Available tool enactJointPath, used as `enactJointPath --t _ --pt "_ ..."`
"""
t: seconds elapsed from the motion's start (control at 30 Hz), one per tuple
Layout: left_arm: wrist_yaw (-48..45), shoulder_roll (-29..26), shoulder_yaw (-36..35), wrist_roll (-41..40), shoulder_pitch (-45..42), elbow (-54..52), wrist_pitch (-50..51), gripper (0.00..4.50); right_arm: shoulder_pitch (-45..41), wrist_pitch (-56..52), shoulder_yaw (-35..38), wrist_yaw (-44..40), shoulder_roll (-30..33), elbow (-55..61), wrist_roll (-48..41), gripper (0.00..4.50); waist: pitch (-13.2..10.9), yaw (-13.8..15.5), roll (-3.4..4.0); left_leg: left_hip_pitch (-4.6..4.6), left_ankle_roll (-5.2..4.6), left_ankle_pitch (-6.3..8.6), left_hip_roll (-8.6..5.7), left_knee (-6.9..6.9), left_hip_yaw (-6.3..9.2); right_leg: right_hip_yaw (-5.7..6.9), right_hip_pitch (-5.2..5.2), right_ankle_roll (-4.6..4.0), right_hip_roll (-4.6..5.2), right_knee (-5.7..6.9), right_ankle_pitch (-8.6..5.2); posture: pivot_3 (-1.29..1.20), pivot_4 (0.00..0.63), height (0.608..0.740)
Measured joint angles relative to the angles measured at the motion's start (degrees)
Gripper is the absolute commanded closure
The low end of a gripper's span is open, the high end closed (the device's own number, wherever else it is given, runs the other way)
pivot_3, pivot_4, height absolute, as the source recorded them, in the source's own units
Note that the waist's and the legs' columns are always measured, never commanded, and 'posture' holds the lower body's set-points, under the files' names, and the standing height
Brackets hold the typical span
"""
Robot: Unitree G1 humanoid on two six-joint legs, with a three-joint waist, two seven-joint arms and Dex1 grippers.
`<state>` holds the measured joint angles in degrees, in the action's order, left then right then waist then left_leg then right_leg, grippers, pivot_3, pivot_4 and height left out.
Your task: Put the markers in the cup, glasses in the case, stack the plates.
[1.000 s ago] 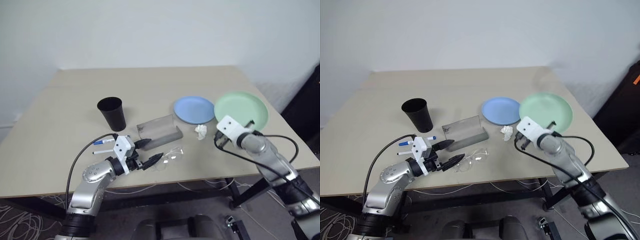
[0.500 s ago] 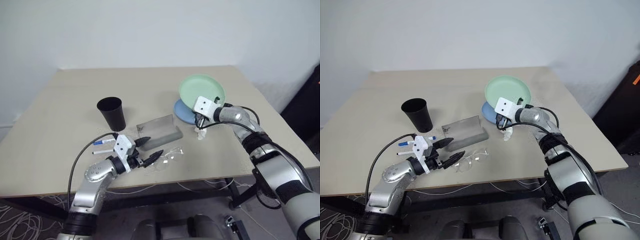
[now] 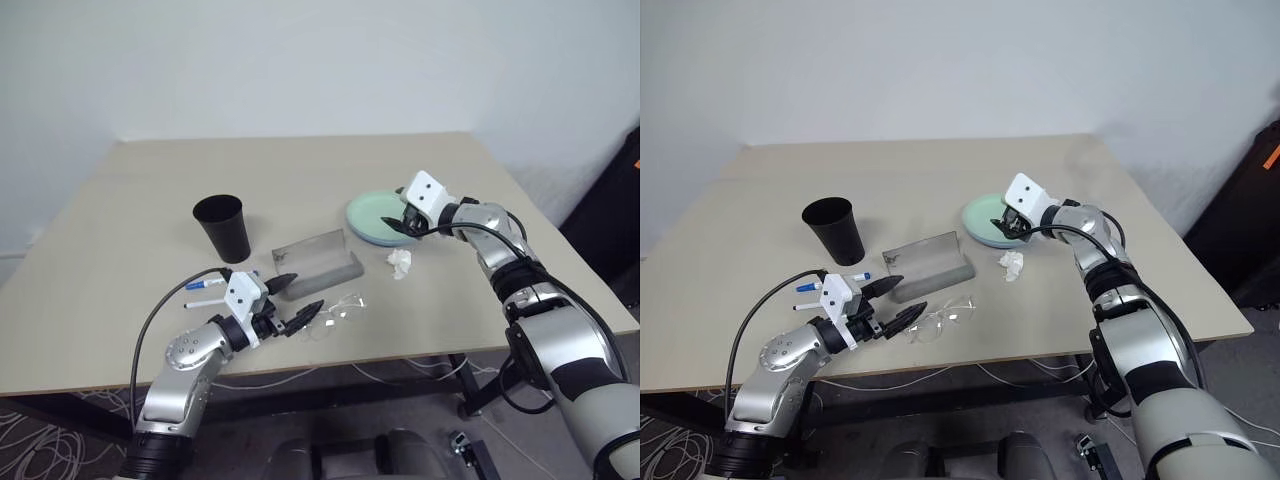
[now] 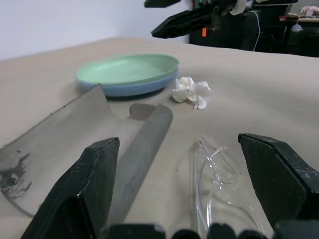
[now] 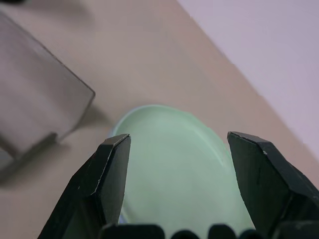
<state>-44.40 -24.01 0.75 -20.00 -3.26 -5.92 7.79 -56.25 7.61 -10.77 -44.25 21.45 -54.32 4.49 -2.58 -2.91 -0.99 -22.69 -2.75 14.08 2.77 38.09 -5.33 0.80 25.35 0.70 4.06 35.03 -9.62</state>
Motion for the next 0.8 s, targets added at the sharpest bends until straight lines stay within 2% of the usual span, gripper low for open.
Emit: enactJointPath --t 0.13,0.3,0.37,0.6,0.8 --pt "-0.5 -0.4 0.0 0.0 -0.4 0.4 0.0 0.45 8.0 -16.4 2.0 -2.6 0.9 12.3 -3.3 1.14 0.0 -0.1 0.04 -0.01 0.01 0.01 0.0 0.01 -0.04 -0.01 0.05 0.0 0.01 0.03 0.01 0.0 0.0 0.74" --pt "-1.1 -0.3 0.1 0.0 -2.1 1.1 0.1 0.45 14.0 -35.1 4.4 -3.0 1.8 25.0 -7.4 0.03 0.0 -0.1 0.12 0.06 0.16 0.08 0.04 0.07 -0.05 -0.01 0.08 -0.04 -0.02 0.19 0.02 0.0 0.0 0.74" --pt "-1.4 -0.3 0.1 -0.1 -2.3 1.3 0.1 0.45 15.7 -38.7 4.9 -1.8 1.8 27.9 -8.0 0.03 0.0 -0.1 0.13 0.06 0.25 0.13 0.04 0.11 -0.07 -0.02 0.08 -0.05 -0.01 0.21 0.03 0.0 0.0 0.74" --pt "-1.6 0.1 0.1 -0.1 -2.3 1.7 0.2 0.45 16.1 -45.3 6.2 4.0 -0.9 27.1 -9.0 0.03 0.0 -0.1 0.14 0.06 0.26 0.11 0.04 0.16 -0.08 -0.02 0.11 -0.07 -0.02 0.28 0.04 0.0 0.0 0.74" --pt "-1.5 0.4 0.1 -0.1 -2.4 1.9 0.2 0.45 12.5 -46.0 8.3 7.4 -5.6 18.0 -10.0 0.03 0.0 -0.2 0.14 0.04 0.15 0.05 0.04 0.17 -0.07 -0.02 0.11 -0.07 -0.04 0.28 0.04 0.0 0.0 0.74"
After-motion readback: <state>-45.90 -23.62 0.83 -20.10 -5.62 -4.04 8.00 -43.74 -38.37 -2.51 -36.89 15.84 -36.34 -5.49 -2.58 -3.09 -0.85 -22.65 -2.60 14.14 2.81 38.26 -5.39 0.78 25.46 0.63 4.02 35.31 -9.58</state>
